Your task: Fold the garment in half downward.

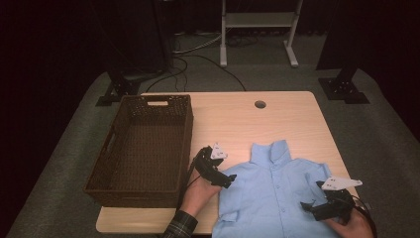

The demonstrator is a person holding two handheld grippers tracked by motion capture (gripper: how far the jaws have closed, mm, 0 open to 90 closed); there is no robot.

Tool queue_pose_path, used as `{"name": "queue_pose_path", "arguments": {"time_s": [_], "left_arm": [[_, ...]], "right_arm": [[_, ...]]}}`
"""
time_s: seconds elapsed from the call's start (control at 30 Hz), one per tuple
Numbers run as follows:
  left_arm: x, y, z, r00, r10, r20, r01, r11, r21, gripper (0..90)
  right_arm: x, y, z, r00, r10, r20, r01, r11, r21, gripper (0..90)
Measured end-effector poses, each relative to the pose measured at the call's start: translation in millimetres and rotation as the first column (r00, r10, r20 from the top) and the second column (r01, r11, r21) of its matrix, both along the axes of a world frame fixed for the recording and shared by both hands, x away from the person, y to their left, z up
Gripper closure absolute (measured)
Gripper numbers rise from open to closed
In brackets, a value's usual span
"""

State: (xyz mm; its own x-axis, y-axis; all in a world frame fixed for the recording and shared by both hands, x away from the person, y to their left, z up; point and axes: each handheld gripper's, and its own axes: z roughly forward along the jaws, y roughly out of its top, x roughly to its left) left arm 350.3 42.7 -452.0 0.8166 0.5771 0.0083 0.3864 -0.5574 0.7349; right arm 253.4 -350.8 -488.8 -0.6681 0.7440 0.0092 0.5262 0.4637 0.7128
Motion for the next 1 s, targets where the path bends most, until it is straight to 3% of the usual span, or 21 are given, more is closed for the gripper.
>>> {"name": "queue_pose_path", "arguments": {"time_s": [0.3, 0.7, 1.0], "left_arm": [[18.5, -2.7, -11.0, 0.9998, 0.011, -0.018, -0.011, 0.9996, 0.027, 0.0], [25.0, -3.9, -26.4, 0.9981, 0.021, -0.059, -0.016, 0.9957, 0.091, 0.0], [23.6, -1.7, -28.5, 0.999, 0.014, -0.043, -0.011, 0.9975, 0.07, 0.0]], "right_arm": [[-7.1, -0.6, 0.0, 1.0, 0.002, 0.0, -0.002, 1.0, -0.001, 0.0], [-7.4, -0.8, 0.1, 1.0, 0.002, -0.001, -0.002, 1.0, -0.002, 0.0], [-6.7, -3.0, 0.6, 1.0, 0.004, -0.005, -0.004, 1.0, -0.005, 0.0]]}}
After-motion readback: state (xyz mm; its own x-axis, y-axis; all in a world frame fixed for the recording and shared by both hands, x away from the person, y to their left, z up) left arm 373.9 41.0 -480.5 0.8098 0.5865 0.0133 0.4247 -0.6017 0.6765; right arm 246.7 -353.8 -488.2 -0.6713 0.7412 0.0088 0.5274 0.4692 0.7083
